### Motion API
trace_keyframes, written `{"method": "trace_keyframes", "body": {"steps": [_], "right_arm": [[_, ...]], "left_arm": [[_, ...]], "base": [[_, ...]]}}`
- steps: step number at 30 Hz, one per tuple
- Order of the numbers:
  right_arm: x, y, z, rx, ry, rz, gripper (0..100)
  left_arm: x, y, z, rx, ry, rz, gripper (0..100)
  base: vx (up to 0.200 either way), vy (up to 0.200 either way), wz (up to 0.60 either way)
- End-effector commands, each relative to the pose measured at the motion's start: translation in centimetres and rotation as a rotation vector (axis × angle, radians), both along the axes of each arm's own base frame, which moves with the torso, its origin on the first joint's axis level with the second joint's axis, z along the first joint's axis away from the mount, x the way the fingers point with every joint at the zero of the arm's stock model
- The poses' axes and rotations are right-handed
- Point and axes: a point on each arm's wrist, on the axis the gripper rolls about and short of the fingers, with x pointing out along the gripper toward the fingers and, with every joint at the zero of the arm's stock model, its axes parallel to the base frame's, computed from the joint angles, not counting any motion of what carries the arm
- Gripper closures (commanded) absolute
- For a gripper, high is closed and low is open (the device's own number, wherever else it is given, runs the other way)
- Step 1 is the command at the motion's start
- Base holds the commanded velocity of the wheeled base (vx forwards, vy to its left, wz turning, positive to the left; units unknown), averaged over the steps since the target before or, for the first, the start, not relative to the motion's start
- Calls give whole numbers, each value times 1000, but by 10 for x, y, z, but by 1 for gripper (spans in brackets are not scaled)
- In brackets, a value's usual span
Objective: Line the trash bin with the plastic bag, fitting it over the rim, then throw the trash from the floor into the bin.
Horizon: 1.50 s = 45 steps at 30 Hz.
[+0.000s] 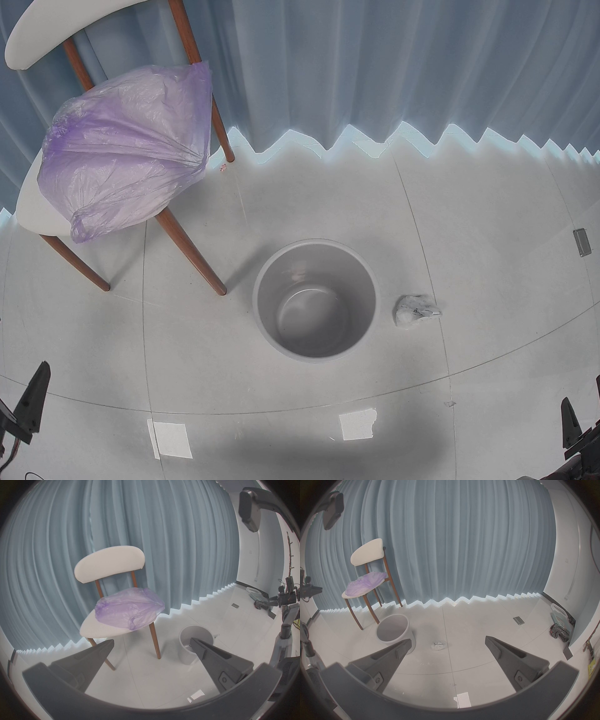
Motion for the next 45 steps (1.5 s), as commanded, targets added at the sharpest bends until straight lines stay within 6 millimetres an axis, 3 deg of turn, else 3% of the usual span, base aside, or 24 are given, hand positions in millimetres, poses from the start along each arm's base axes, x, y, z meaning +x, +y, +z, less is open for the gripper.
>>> {"method": "trace_keyframes", "body": {"steps": [1, 11, 24, 30, 39, 45], "right_arm": [[0, 0, -5, 0, 1, 0, 0], [0, 0, -5, 0, 1, 0, 0], [0, 0, -5, 0, 1, 0, 0], [0, 0, -5, 0, 1, 0, 0], [0, 0, -5, 0, 1, 0, 0], [0, 0, -5, 0, 1, 0, 0]], "left_arm": [[40, -2, 27, 18, 113, -48, 0], [72, -21, 45, 50, 185, -267, 0], [111, -51, 60, 79, 254, -415, 0], [119, -56, 60, 95, 274, -431, 0], [121, -84, 57, 143, 298, -571, 0], [142, -98, 60, 205, 298, -495, 0]], "base": [[0, 0, 0], [0, 0, 0], [0, 0, 0], [0, 0, 0], [0, 0, 0], [0, 0, 0]]}}
